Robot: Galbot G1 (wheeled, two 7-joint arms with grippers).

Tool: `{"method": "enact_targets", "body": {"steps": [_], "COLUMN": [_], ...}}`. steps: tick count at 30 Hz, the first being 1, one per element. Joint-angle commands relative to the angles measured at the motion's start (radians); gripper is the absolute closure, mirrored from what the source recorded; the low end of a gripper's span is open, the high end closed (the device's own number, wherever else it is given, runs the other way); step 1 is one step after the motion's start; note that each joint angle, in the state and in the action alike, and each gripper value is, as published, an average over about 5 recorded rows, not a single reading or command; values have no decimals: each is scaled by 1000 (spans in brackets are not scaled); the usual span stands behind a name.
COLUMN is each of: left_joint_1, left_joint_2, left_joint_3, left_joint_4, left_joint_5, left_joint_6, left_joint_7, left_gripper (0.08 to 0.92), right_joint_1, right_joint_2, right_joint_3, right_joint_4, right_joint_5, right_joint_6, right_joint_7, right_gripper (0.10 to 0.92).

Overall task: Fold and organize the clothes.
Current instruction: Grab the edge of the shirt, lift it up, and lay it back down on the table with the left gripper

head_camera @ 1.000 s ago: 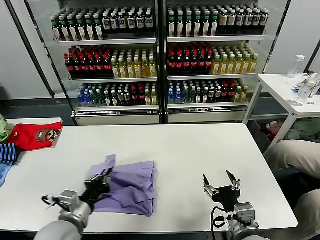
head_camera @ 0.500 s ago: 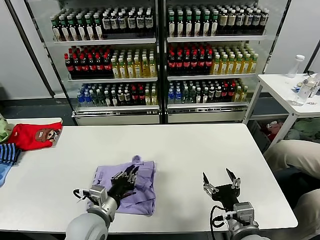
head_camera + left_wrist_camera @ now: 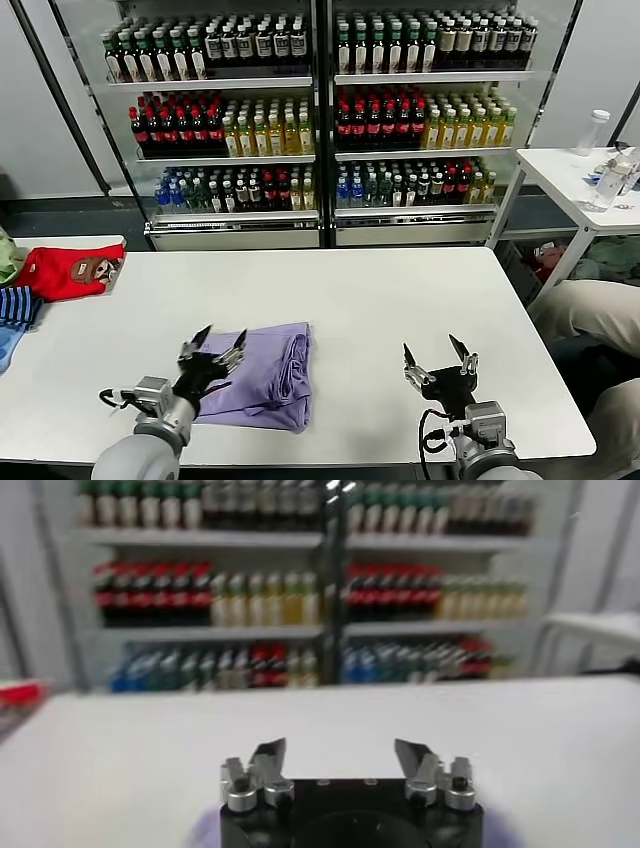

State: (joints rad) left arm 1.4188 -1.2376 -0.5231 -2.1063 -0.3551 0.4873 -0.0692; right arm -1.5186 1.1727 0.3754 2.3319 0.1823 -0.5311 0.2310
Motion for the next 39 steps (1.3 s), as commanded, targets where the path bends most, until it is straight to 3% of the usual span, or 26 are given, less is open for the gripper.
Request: {"method": "enact_targets", "body": {"steps": [1,17,31,39], "left_joint_1": [36,30,32,47], "left_joint_2": [2,-11,-25,21], "left_joint_3": [-107,-112,-108,-245], "left_joint_4": [181,181,189,25], "left_joint_5": [7,-222,-244,-107], "left_joint_6": [-5,16,13,-25], "left_joint_7": [1,43,46,21], "left_gripper": [200,199,588,821], "right_joint_1": [-5,2,6,5], "right_joint_2": [-7,-5,-5,-10], "right_joint_3": [11,9,9,13], "right_joint_4": [-2,-2,-3,3], "right_joint_5": [0,2,2,3], "right_joint_6": [1,0,0,1], "right_joint_7": [-2,-2,-3,-3], "right_gripper": [203,203,203,203]}}
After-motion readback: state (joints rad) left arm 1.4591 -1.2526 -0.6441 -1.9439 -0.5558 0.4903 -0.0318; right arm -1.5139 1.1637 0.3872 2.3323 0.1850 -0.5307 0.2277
